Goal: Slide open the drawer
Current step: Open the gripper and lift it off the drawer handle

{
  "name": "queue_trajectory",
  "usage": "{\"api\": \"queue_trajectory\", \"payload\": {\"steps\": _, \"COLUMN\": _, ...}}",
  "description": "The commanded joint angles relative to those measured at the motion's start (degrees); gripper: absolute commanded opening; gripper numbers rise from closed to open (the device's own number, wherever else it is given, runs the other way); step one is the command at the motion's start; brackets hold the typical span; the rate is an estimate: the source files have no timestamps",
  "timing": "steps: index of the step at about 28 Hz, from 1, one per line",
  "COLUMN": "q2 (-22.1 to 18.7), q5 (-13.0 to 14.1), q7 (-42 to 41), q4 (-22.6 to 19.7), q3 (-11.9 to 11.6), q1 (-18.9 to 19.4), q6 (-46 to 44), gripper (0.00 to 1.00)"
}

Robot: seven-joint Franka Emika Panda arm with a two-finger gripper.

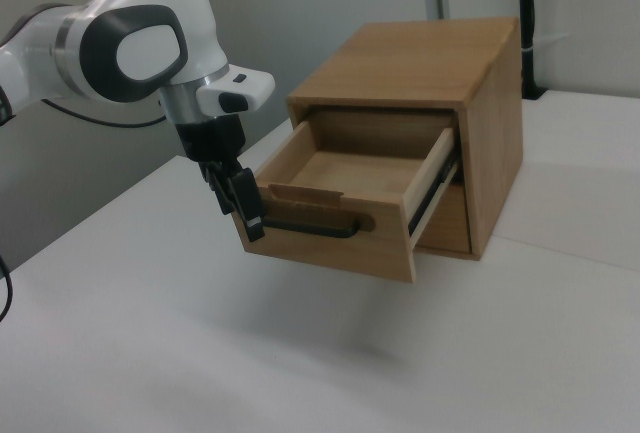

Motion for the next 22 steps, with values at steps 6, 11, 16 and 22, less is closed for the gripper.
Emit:
{"api": "queue_trajectory", "payload": {"steps": 6, "q2": 0.69, "q5": -3.65, "q7": -17.33, "q4": 1.94, "q3": 0.71, "q1": -0.24, "q6": -1.72, "gripper": 1.0}}
{"api": "queue_trajectory", "payload": {"steps": 11, "q2": 0.95, "q5": -3.74, "q7": -21.39, "q4": 1.94, "q3": 0.71, "q1": -0.24, "q6": -1.72, "gripper": 1.0}}
{"api": "queue_trajectory", "payload": {"steps": 16, "q2": 1.13, "q5": -3.74, "q7": -25.0, "q4": 1.94, "q3": 0.79, "q1": -0.07, "q6": -1.72, "gripper": 1.0}}
{"api": "queue_trajectory", "payload": {"steps": 22, "q2": 1.13, "q5": -3.74, "q7": -25.35, "q4": 1.94, "q3": 0.88, "q1": 0.2, "q6": -1.72, "gripper": 1.0}}
